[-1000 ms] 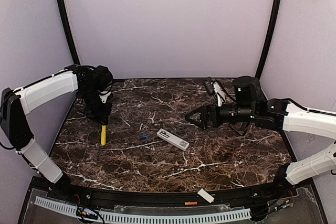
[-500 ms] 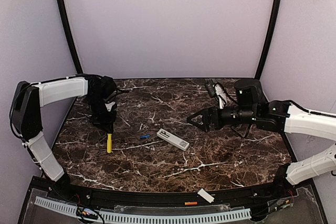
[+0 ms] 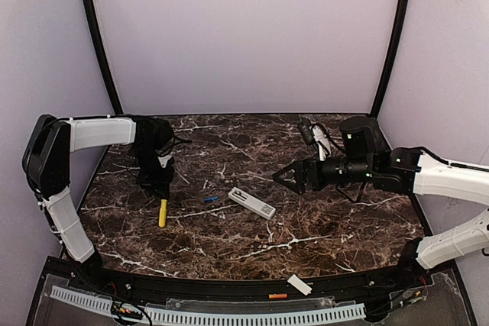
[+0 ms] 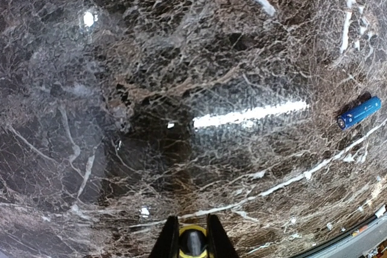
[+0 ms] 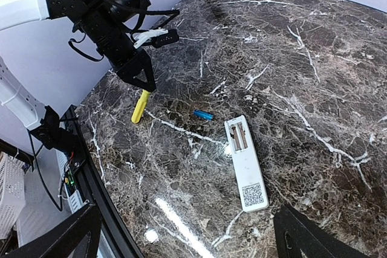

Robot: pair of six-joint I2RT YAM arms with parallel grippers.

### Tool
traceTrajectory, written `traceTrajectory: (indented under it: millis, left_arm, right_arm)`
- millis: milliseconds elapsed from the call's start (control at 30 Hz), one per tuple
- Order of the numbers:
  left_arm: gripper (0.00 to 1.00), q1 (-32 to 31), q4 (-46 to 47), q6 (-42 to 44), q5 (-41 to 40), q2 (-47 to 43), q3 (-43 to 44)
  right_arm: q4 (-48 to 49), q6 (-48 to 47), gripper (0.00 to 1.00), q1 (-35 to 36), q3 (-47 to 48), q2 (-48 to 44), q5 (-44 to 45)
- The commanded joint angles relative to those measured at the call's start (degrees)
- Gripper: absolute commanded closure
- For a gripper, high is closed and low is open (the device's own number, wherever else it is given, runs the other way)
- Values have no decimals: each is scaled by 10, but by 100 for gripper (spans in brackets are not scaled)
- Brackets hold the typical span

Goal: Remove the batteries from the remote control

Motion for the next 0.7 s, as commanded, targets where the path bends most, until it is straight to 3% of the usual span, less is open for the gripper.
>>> traceTrajectory:
  millis: [0,233,567,667]
  left_arm:
    - [85,2,7,-4,4,3,-7]
    - [60,2,16,-6,-1,-14,-10]
    - [33,2,16,0,-20,-65,-3]
    - [12,2,20,12,-14,-87,1]
  right_arm:
    - [-5,-2,1,-4,0,-7,8]
    - [-8,-1,2,-4,0,-9,8]
    - [-12,-4,2,-4,1,-13,11]
    - [-13,-9,1,-4,5,-13,14]
